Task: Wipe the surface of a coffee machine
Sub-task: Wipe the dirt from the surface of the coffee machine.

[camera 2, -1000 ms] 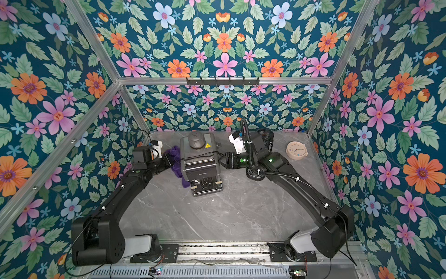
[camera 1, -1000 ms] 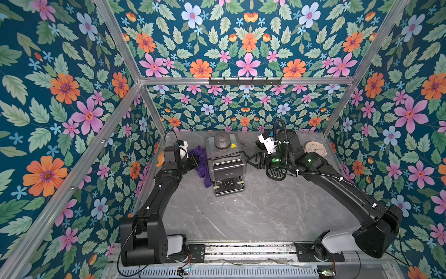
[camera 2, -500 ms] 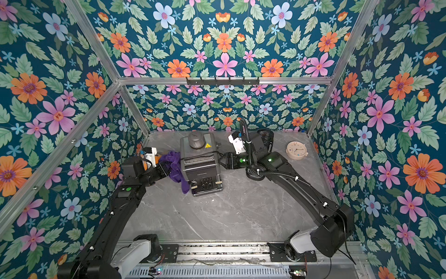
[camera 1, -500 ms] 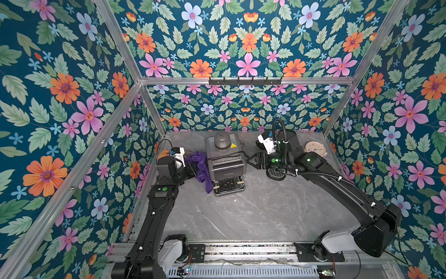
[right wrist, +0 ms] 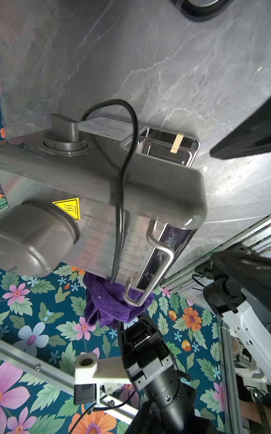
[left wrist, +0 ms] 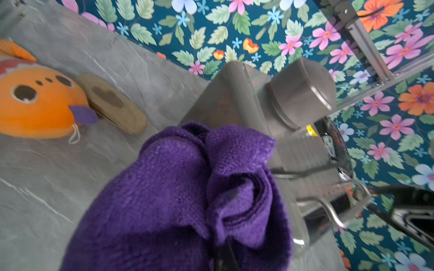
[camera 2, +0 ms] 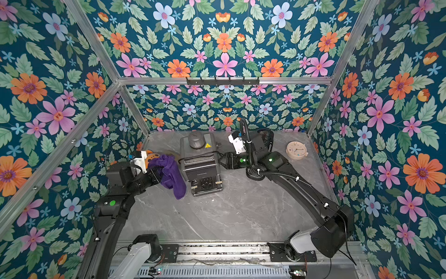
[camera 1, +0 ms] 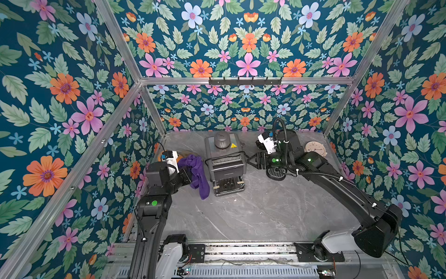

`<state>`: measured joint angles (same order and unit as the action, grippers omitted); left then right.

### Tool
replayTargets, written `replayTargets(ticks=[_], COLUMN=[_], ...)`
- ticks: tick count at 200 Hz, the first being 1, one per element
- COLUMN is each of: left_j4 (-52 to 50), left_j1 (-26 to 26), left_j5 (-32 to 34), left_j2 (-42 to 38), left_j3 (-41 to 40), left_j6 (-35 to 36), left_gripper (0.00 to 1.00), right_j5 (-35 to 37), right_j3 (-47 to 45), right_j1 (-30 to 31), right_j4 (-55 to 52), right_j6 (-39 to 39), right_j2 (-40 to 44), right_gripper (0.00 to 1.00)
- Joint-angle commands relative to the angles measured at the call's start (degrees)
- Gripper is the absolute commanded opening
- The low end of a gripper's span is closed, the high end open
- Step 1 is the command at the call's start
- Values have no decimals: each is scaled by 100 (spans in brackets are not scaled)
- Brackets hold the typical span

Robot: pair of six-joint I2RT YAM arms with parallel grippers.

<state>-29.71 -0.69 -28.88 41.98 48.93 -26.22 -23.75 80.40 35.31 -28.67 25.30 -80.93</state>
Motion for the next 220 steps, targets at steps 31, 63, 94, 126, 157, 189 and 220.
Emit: replayTargets(ticks=[31,63,94,126,157,189,220], left_j4=[365,1152,1258,1237,1746,2019,2373], left_j1=[5,7,7,7,7,7,2], left_j5=[-1313,-1419,-961,-367,-238,57,138], left_j2=[-347,109,663,1168,1594,2012,2408], left_j3=[-362,-285,77,264,216,245,138], left_j6=[-560,-847,-649,-516,-628,-465,-378], left_gripper=[0,0,0,0,0,0,0], right_j5=[-3,6,-8,83,200,259,318], right_j3=[73,84,137,130,77,71,-57], right_j1=[53,68,96,116,111,115,112], right_j4=[-44,61,92,63,19,48,164], right_j6=[9,52,103,100,105,90,100], right_j2=[-68,-125,-177,-144,-108,-108,-66], right_gripper=[64,64,64,64,64,64,64])
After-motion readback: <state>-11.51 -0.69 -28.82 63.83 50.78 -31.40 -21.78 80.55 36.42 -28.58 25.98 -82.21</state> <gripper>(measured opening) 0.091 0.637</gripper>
